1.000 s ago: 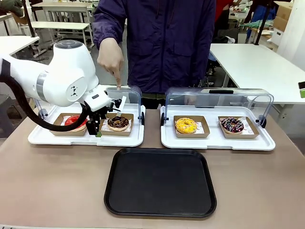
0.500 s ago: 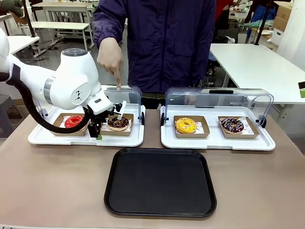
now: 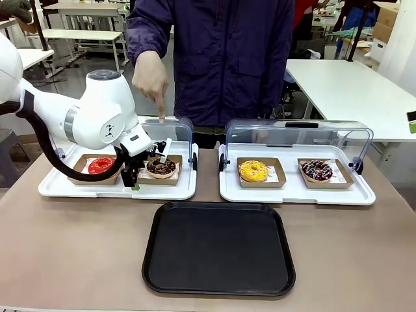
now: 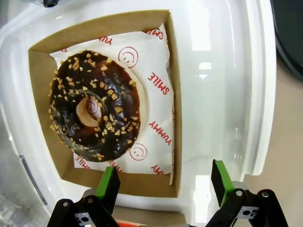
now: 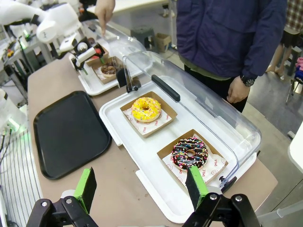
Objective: Move the second donut from the left to the tray.
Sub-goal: Pick up the Paper togo box containing the Donut indicated by the person and place it on the Handle tray.
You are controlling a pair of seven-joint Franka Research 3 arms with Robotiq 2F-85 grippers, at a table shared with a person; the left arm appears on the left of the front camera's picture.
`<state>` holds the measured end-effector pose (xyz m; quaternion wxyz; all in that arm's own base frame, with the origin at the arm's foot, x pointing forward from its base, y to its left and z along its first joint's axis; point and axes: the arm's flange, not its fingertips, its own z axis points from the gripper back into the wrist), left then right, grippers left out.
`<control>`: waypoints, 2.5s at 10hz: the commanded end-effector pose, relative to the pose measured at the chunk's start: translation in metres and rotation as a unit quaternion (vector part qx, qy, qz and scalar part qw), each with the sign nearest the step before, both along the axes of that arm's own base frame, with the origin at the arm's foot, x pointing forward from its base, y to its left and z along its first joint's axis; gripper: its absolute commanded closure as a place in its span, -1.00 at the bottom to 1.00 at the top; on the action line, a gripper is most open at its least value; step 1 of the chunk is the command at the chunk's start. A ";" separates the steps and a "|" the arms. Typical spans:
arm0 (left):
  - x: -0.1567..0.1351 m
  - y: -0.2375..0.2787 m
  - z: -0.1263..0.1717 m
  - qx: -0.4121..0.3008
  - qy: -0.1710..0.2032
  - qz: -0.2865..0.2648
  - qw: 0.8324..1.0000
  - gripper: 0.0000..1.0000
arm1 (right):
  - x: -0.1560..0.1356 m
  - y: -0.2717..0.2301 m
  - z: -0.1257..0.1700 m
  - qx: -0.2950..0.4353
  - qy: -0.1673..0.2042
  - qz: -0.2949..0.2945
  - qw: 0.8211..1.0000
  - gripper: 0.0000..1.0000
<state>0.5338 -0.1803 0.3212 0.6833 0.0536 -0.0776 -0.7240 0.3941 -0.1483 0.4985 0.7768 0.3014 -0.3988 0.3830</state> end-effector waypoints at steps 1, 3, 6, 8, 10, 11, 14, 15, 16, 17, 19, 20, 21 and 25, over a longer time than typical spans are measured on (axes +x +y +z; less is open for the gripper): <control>0.005 -0.003 0.000 0.006 0.004 0.005 1.000 -1.00 | 0.002 0.000 0.002 0.007 -0.011 0.001 1.000 -1.00; 0.008 -0.002 -0.001 0.003 0.016 0.010 1.000 -1.00 | 0.002 0.000 0.002 0.007 -0.011 0.001 1.000 -1.00; 0.009 -0.001 -0.001 0.005 0.024 0.015 1.000 1.00 | 0.002 0.000 0.002 0.007 -0.011 0.001 1.000 -1.00; 0.009 -0.001 0.000 0.008 0.027 0.018 0.999 1.00 | 0.002 0.000 0.002 0.007 -0.011 0.001 1.000 -1.00; 0.008 -0.001 0.001 0.006 0.032 0.014 0.999 0.90 | 0.002 0.000 0.002 0.007 -0.011 0.001 1.000 -1.00; 0.008 -0.001 0.002 0.006 0.035 0.010 0.999 1.00 | 0.002 0.000 0.002 0.007 -0.011 0.001 1.000 -1.00; 0.007 -0.001 0.003 0.006 0.039 -0.001 0.999 1.00 | 0.002 0.000 0.002 0.007 -0.011 0.001 1.000 -1.00; 0.008 0.000 0.003 0.006 0.038 -0.006 0.999 1.00 | 0.002 0.000 0.002 0.007 -0.011 0.001 1.000 -1.00; 0.008 0.001 0.003 0.006 0.032 -0.005 0.999 1.00 | 0.002 0.000 0.002 0.007 -0.011 0.001 1.000 -1.00; 0.015 0.006 0.000 -0.006 0.042 0.006 0.999 1.00 | 0.002 0.000 0.002 0.007 -0.011 0.001 1.000 -1.00; 0.009 -0.003 0.004 0.007 0.028 0.003 1.000 1.00 | 0.002 0.000 0.002 0.007 -0.011 0.001 1.000 -1.00; 0.009 -0.003 0.004 0.007 0.028 0.003 1.000 1.00 | 0.002 0.000 0.002 0.007 -0.011 0.001 1.000 -1.00; 0.011 -0.001 0.004 0.005 0.028 0.006 1.000 0.96 | 0.002 0.000 0.002 0.007 -0.011 0.001 1.000 -1.00; -0.028 0.011 0.043 -0.045 -0.041 0.006 0.998 0.96 | 0.002 0.000 0.002 0.007 -0.011 0.001 1.000 -1.00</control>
